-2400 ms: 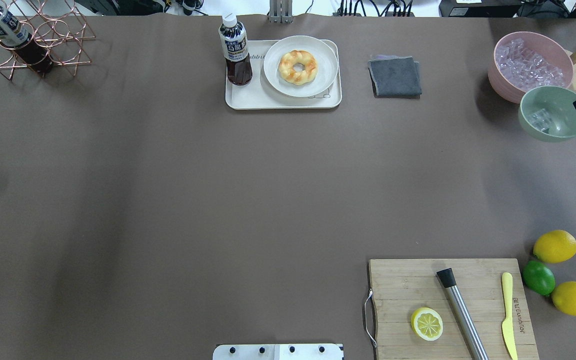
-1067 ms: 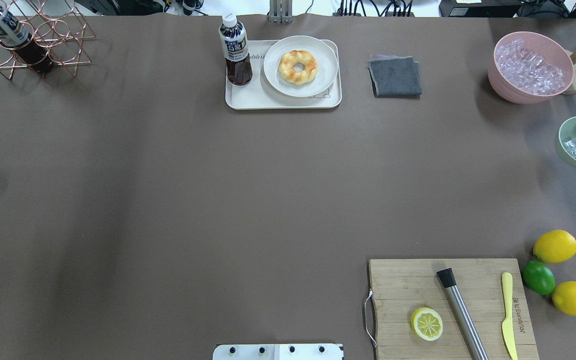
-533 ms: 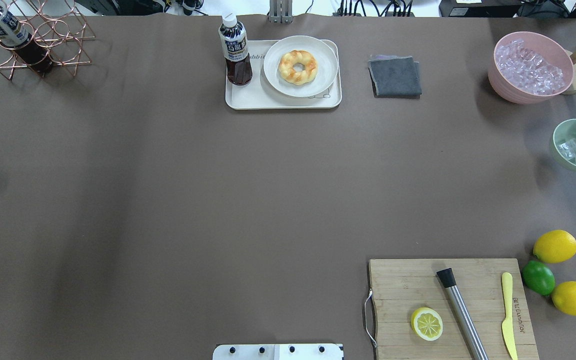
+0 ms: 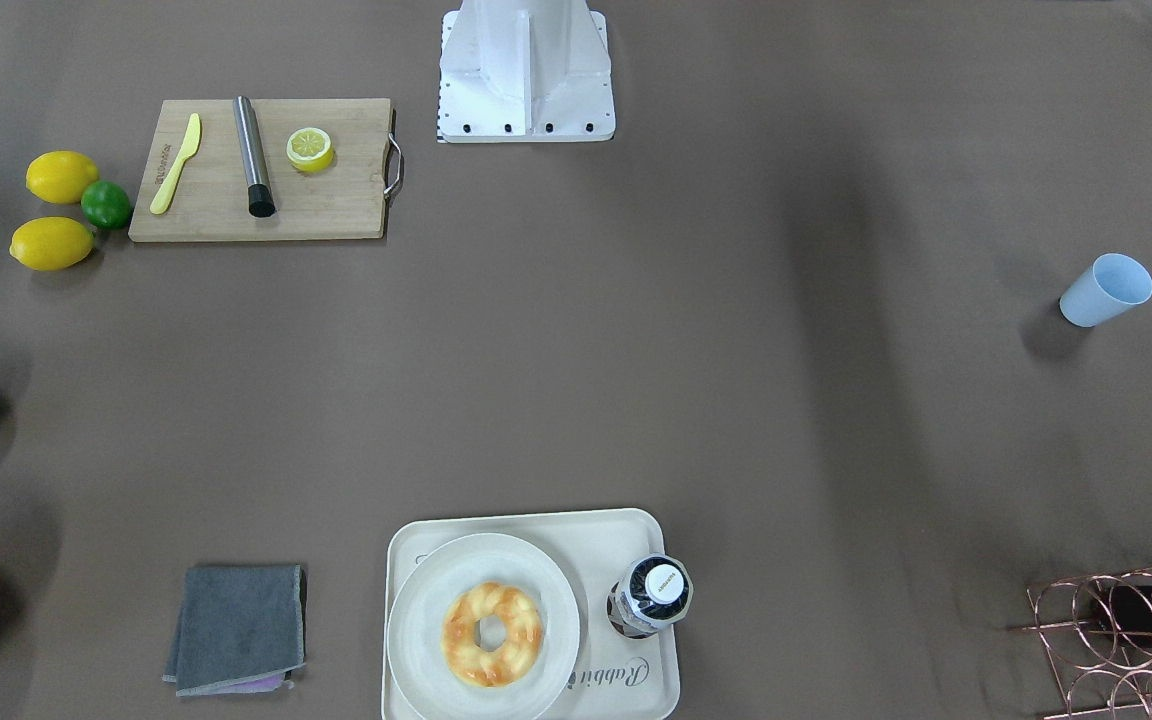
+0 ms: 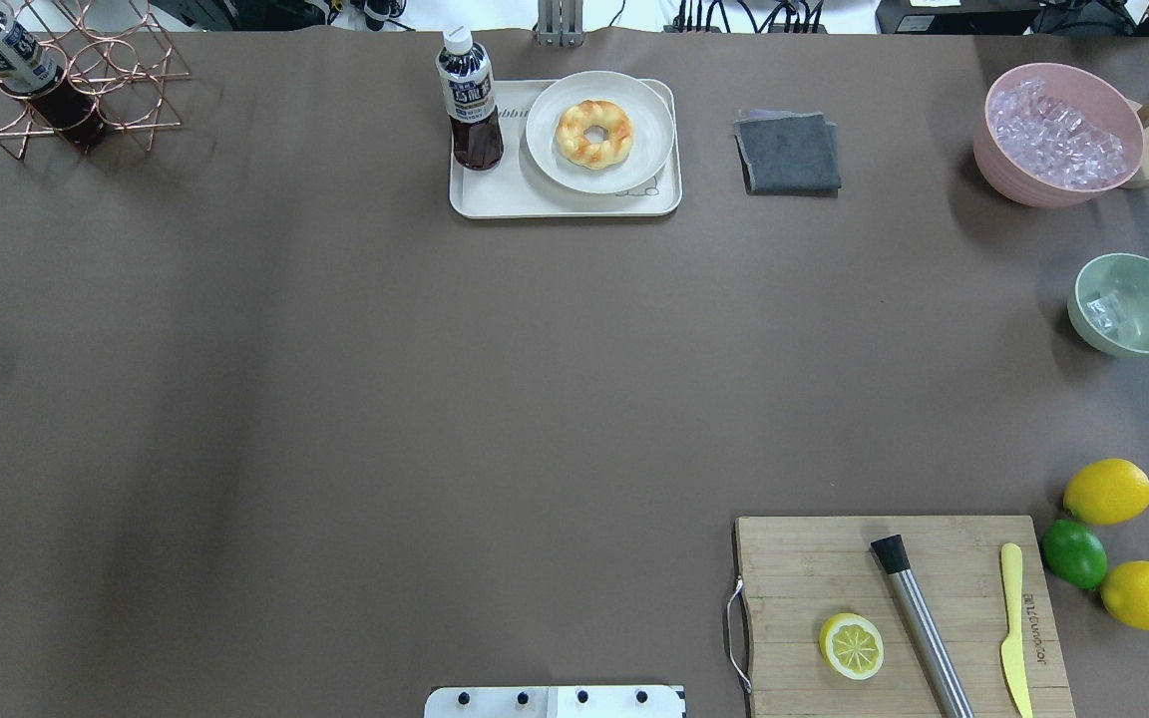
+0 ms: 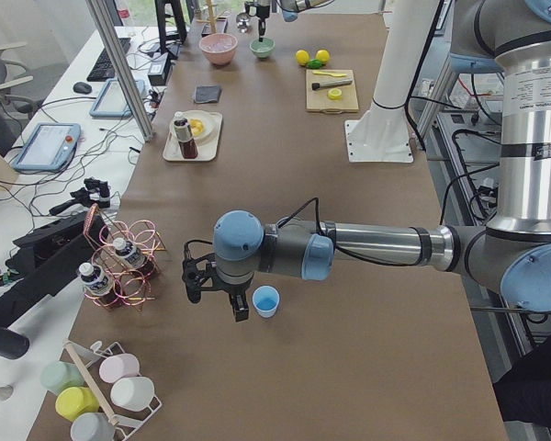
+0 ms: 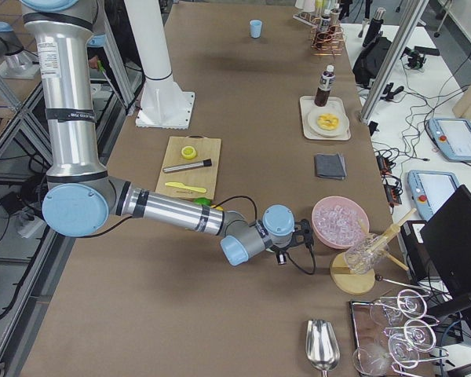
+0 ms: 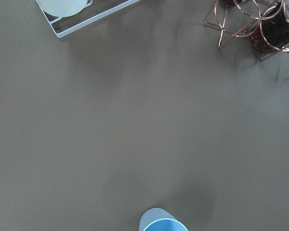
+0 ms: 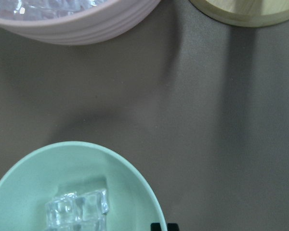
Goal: Pour ice into bowl
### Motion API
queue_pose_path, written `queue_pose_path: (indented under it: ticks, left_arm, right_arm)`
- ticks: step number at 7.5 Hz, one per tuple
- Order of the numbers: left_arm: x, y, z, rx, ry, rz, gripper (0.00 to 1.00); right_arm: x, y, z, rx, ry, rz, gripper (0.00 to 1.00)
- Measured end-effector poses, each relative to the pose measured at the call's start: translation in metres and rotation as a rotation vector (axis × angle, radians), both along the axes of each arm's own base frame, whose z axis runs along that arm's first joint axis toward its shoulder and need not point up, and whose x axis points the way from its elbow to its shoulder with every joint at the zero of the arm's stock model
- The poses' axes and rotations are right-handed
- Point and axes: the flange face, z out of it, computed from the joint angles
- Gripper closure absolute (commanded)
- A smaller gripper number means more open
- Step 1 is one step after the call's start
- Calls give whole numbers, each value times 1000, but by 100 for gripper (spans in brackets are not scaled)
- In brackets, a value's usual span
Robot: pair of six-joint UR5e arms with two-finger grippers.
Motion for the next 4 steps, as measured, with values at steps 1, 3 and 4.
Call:
queue_pose_path:
  ticks: [1, 3, 4]
  left_arm:
    - [0, -1, -1, 2, -1, 0, 3]
    - [0, -1, -3, 6, -1, 0, 3]
    - [0, -1, -3, 6, -1, 0, 3]
  right_arm:
    - [-1, 0, 2, 3, 9, 4, 28]
    - [-1, 3, 3, 2, 16, 11, 18]
    - [0, 3, 1, 3, 14, 12, 14]
